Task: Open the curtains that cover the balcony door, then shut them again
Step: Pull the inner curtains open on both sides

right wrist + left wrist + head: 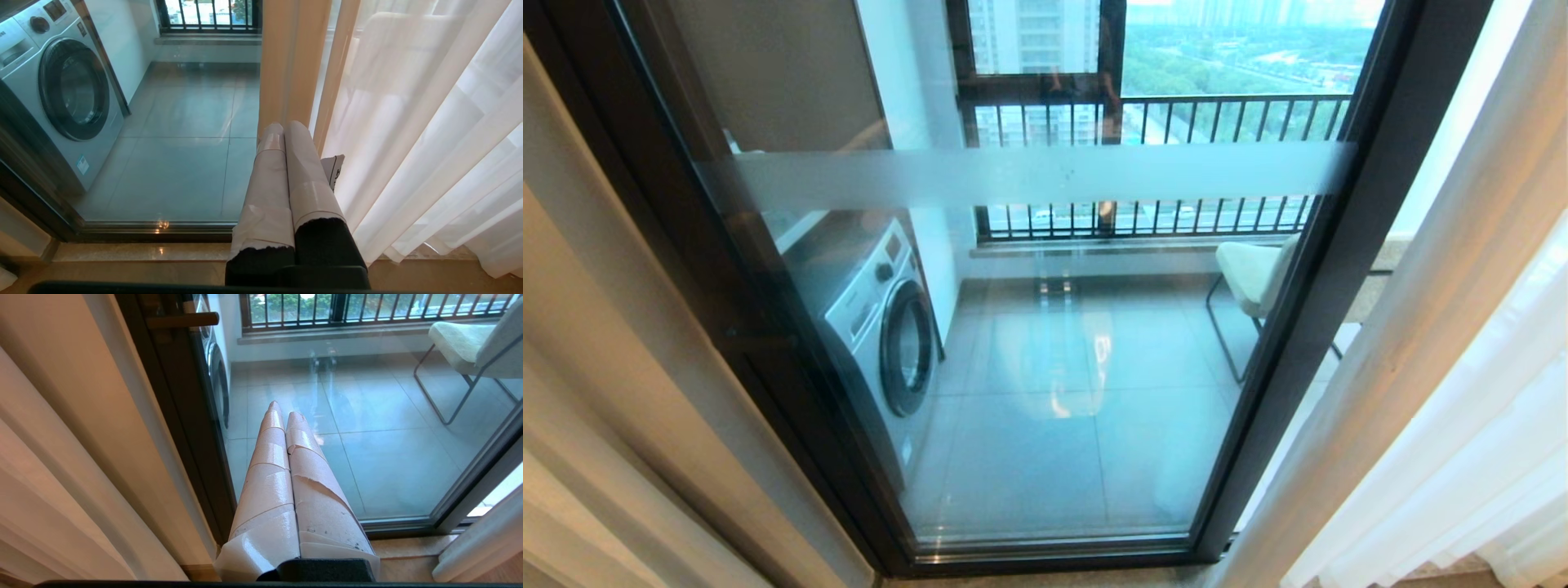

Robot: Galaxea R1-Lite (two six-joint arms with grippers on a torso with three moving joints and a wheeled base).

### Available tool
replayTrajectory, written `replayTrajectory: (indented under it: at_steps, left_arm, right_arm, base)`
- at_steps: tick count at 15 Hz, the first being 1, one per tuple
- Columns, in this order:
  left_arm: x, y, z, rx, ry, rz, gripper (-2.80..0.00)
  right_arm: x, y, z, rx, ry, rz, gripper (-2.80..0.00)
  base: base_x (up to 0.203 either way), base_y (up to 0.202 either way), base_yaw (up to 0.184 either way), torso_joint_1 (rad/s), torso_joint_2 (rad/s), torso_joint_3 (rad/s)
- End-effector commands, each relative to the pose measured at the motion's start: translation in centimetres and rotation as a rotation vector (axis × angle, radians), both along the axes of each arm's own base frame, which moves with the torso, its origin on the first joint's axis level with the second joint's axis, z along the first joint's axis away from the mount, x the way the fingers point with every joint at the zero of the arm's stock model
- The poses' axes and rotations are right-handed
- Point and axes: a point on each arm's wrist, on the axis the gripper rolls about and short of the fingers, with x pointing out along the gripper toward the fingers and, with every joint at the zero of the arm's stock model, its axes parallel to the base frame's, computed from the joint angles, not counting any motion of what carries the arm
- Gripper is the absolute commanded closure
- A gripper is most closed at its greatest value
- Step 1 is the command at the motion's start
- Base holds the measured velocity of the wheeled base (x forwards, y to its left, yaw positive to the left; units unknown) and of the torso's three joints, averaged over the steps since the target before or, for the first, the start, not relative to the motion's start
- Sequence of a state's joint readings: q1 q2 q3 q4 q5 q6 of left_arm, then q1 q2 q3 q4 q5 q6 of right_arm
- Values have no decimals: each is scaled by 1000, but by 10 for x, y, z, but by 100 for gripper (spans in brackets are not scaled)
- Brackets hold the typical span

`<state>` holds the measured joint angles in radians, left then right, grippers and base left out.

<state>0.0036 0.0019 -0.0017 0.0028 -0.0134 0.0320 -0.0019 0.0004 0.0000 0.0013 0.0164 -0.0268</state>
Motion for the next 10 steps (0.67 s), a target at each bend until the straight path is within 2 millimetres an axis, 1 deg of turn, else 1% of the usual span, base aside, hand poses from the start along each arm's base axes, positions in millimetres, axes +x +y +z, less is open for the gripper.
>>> replayTrajectory:
  at_steps: [1,10]
  left_arm:
    - [0,0,0,0,0,1,0]
    - [0,0,0,0,0,1,0]
  right_arm:
    - [0,0,0,-1,0,1,0]
    - [0,0,0,-12,1,1,0]
  base:
    - [0,0,0,0,0,0]
    - [0,0,0,0,0,0]
